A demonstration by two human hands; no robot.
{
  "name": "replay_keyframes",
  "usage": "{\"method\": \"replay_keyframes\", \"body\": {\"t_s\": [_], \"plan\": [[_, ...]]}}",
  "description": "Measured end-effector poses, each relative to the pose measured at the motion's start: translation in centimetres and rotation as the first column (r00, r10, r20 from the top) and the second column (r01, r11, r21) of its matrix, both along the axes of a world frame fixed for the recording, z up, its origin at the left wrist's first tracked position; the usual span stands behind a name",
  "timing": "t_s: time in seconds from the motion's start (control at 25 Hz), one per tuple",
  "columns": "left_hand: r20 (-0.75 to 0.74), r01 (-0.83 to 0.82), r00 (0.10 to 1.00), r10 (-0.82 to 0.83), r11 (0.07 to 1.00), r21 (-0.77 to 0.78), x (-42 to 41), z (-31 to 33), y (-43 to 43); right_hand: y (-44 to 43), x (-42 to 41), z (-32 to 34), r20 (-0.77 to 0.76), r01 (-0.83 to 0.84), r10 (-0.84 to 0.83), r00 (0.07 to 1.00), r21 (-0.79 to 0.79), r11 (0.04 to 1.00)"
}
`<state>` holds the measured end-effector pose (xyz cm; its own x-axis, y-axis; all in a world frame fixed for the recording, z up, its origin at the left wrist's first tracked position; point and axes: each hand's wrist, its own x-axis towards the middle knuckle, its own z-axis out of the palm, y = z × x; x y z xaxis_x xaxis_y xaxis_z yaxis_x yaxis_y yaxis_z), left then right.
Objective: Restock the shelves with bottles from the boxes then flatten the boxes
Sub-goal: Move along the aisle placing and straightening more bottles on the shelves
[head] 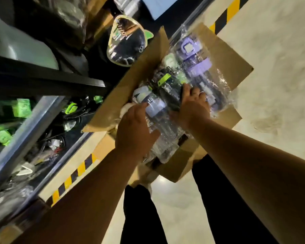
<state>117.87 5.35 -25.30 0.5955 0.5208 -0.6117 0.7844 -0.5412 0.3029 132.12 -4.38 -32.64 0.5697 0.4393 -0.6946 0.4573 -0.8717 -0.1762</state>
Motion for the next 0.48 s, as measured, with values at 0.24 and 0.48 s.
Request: {"method": "replay_keyframes", "body": {"t_s": [0.24,0.48], "plan": [[-0.066,-0.371,0.929,0.365,0.918,-0.138,2.8,-1.2,-1.3,-1.9,2.5,0.5,-0.128,-0.011,0.021,0.992,0.074,0.997],[-0.326,-0.777,0.611,0.721,0.468,-0.42,6.4,-1.0,-2.6,-3.6,3.3,2.0,-0.416,0.364,-0.284,0.864,0.126,0.923]]}}
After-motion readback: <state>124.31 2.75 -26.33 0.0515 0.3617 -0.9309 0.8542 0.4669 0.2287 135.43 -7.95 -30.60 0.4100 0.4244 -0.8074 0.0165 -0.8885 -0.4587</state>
